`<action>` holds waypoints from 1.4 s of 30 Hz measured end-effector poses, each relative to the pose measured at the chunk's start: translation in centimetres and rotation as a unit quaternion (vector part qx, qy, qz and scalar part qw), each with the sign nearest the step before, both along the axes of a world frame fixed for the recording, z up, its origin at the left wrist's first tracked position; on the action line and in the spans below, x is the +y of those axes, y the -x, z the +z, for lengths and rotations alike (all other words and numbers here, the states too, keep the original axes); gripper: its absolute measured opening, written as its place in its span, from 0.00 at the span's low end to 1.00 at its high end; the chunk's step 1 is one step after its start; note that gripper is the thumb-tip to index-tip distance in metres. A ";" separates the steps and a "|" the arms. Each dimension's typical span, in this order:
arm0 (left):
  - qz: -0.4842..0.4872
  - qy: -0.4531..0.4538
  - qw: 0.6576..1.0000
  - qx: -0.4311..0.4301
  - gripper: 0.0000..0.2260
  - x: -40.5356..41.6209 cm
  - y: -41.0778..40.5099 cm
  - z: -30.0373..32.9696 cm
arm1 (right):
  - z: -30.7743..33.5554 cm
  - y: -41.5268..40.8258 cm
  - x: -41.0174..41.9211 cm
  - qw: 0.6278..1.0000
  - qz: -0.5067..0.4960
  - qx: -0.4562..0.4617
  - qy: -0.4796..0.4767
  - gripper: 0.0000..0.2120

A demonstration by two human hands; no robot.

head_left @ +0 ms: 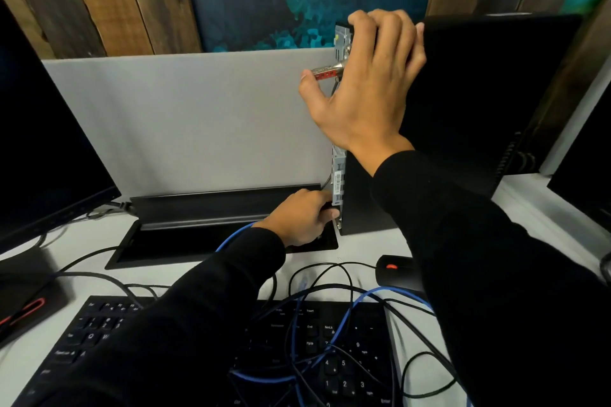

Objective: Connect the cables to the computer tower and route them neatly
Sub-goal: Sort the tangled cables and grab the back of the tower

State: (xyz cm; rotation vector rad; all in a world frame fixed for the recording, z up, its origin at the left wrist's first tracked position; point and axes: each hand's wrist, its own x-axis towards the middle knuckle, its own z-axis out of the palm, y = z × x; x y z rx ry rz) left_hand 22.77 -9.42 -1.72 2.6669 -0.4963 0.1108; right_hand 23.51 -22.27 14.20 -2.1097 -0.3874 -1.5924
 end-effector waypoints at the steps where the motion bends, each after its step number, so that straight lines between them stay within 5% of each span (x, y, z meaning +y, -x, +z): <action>1: 0.004 0.007 1.000 -0.007 0.09 -0.1 0.0 -0.1 | 0.0 0.0 0.1 1.000 0.001 0.000 0.001 0.34; 19: 0.020 0.048 0.998 0.023 0.12 -0.5 0.1 -0.1 | 0.2 0.2 -0.9 0.999 -0.011 0.032 0.033 0.34; 26: 0.088 -0.109 0.990 0.009 0.18 -2.1 3.9 2.6 | 0.4 1.4 -2.6 0.990 -0.008 0.090 0.108 0.38; 31: 0.062 -0.001 0.998 -0.012 0.15 0.0 7.6 5.0 | -1.0 3.6 -3.5 0.981 0.031 0.154 0.115 0.40; 35: 0.088 0.104 0.991 -0.007 0.18 0.6 10.2 6.8 | -5.3 6.4 -3.5 0.968 0.092 0.230 0.046 0.41; 42: 0.114 0.235 0.965 0.012 0.25 -2.4 9.9 8.1 | -10.6 6.1 -7.5 0.898 0.036 0.420 -0.123 0.47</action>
